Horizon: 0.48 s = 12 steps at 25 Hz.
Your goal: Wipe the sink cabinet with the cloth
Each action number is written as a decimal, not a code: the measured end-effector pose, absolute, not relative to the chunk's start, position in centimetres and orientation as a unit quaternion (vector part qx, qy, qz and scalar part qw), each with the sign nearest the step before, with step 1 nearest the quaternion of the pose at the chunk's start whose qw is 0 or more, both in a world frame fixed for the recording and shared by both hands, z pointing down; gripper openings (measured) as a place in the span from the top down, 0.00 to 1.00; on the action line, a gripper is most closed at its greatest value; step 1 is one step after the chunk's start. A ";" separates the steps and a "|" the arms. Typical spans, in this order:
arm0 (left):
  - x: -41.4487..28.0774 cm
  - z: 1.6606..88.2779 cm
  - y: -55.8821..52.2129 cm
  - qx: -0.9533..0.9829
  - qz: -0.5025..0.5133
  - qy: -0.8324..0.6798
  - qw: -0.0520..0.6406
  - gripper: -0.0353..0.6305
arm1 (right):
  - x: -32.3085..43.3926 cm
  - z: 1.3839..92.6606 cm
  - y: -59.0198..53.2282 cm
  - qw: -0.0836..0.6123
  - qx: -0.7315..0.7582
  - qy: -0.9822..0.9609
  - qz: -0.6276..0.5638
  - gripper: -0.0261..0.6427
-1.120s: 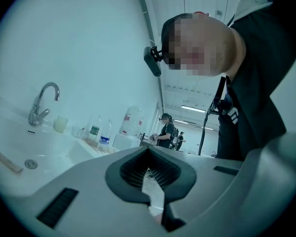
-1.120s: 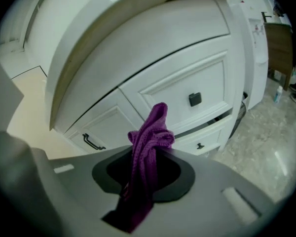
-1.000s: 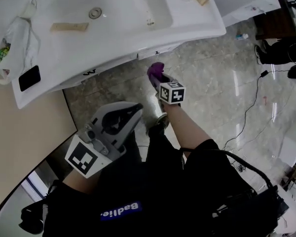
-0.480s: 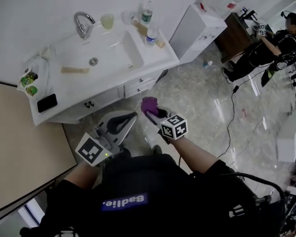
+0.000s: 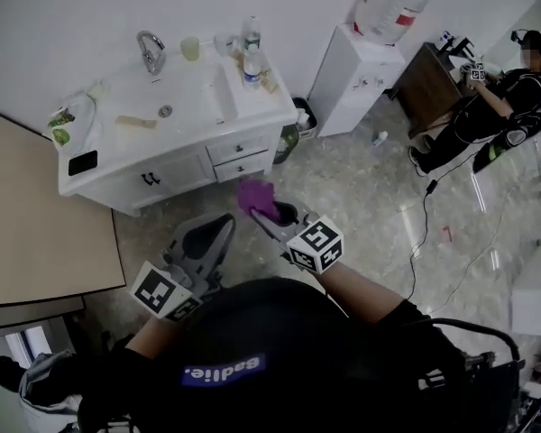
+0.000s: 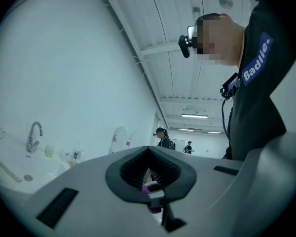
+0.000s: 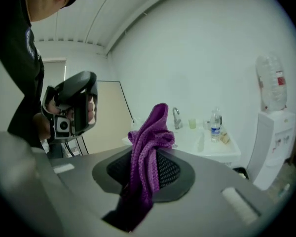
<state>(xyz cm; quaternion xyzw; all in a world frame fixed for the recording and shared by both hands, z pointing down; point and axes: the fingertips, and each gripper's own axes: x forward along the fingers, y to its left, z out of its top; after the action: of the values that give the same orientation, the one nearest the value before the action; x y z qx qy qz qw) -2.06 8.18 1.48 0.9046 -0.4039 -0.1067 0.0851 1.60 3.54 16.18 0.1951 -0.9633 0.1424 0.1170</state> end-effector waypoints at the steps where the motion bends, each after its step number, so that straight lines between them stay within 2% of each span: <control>1: -0.9 1.2 9.0 0.905 -0.103 -0.403 0.088 0.96 | 2.5 14.8 4.2 0.105 0.193 -0.966 0.136 0.83; 5: 2.2 0.0 12.6 0.917 -0.076 -0.384 0.073 0.96 | 4.4 9.7 7.3 0.059 0.186 -0.974 0.115 0.83; 12: 1.9 0.6 16.6 0.918 -0.057 -0.386 0.070 0.96 | 3.4 7.0 12.9 0.027 0.168 -0.981 0.094 0.83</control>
<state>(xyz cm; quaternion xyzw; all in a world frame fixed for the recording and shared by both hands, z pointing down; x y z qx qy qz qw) 1.87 16.56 0.60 0.9181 -0.3860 -0.0568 0.0702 3.44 12.92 6.99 0.1679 -0.9809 0.0939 0.0274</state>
